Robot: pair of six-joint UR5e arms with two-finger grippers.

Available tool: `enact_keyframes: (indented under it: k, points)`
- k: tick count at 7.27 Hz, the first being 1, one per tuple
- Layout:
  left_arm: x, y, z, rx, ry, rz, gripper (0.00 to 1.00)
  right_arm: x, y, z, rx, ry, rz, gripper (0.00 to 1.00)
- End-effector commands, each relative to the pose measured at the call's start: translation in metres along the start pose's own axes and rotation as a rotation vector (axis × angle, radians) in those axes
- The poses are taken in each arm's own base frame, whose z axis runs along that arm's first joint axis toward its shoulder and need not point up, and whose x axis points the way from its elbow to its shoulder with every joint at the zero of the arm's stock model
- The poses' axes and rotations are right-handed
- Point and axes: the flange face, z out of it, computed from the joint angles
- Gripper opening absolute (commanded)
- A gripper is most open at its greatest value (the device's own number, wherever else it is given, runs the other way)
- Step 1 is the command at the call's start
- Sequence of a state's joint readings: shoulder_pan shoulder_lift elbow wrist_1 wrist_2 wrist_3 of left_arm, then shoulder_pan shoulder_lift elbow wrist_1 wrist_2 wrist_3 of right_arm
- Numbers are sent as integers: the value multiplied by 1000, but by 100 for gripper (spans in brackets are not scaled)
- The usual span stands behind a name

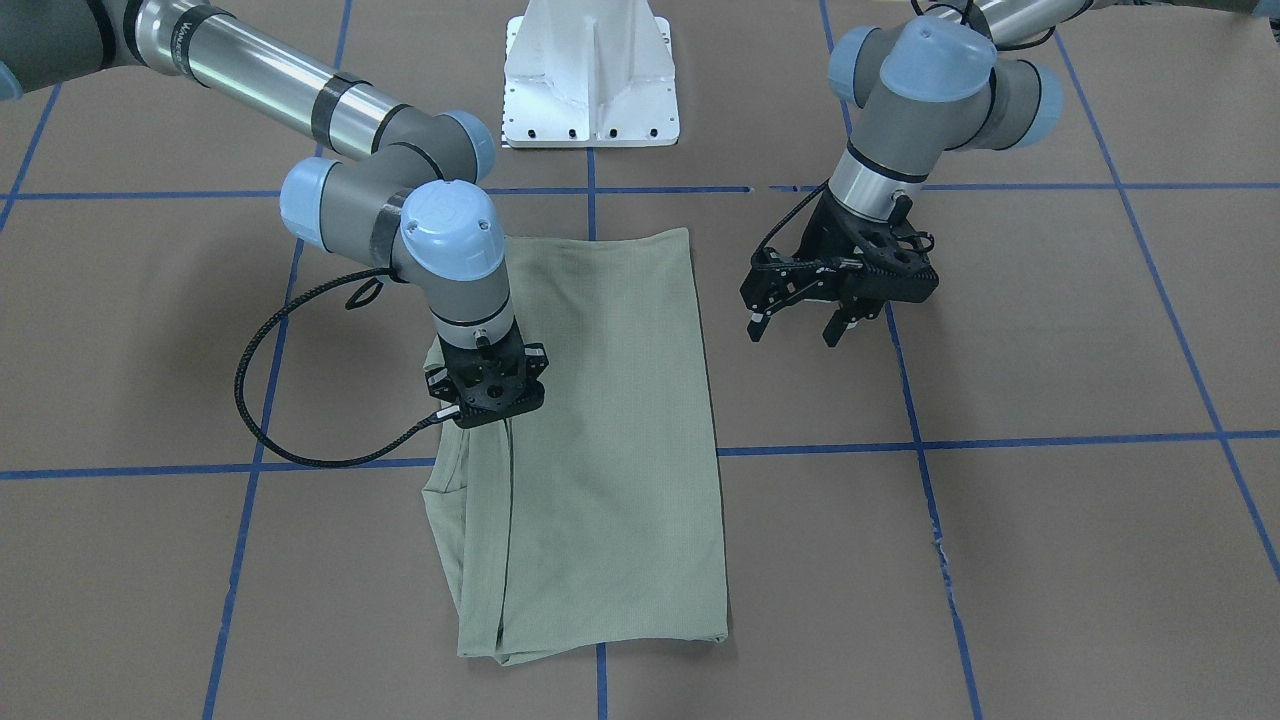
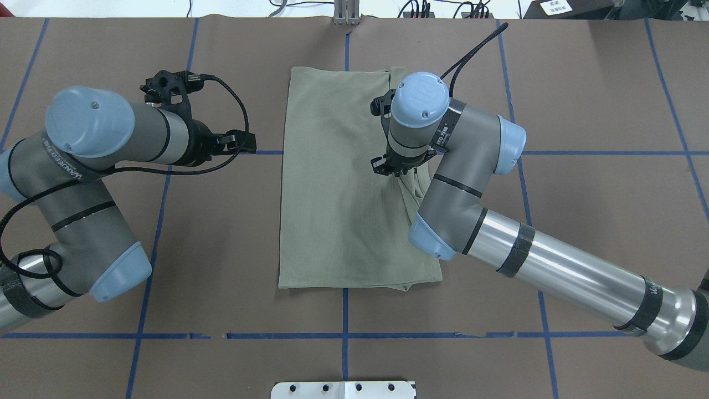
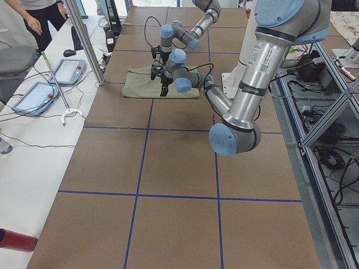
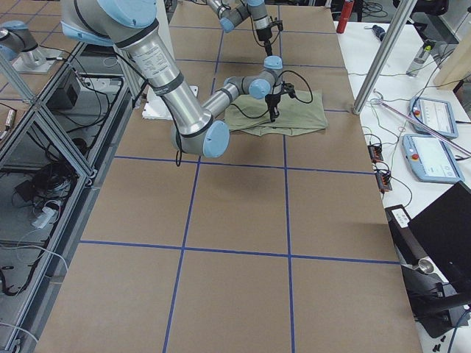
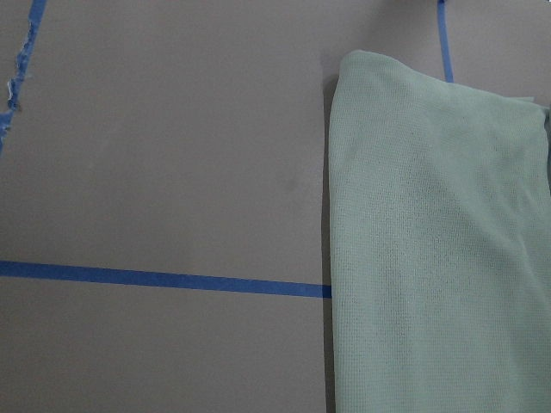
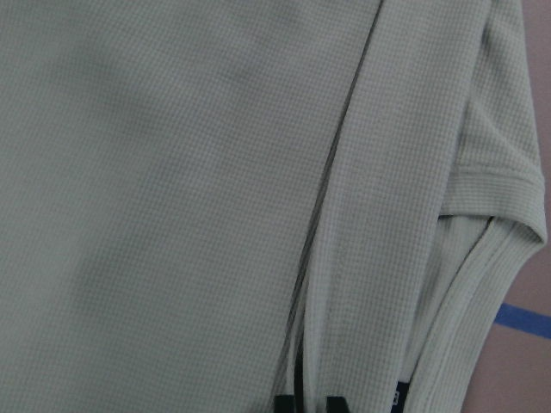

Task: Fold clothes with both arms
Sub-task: 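Hold the right gripper over the shirt center while the left gripper waits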

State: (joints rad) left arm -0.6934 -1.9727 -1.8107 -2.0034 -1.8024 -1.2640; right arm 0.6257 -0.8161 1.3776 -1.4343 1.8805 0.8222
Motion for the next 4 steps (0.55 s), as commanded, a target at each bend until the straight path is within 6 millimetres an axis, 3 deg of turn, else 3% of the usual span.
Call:
enact_keyframes:
  k: [1, 3, 4]
  points:
    - [0, 0, 0, 0, -1, 0, 100, -2, 2, 1, -3, -1, -3, 26]
    - [2, 0, -2, -1, 6, 0, 100, -4, 3, 1, -1, -3, -4, 24]
    - [3, 0, -2, -1, 7, 2, 100, -2, 2, 1, 1, 1, -4, 8]
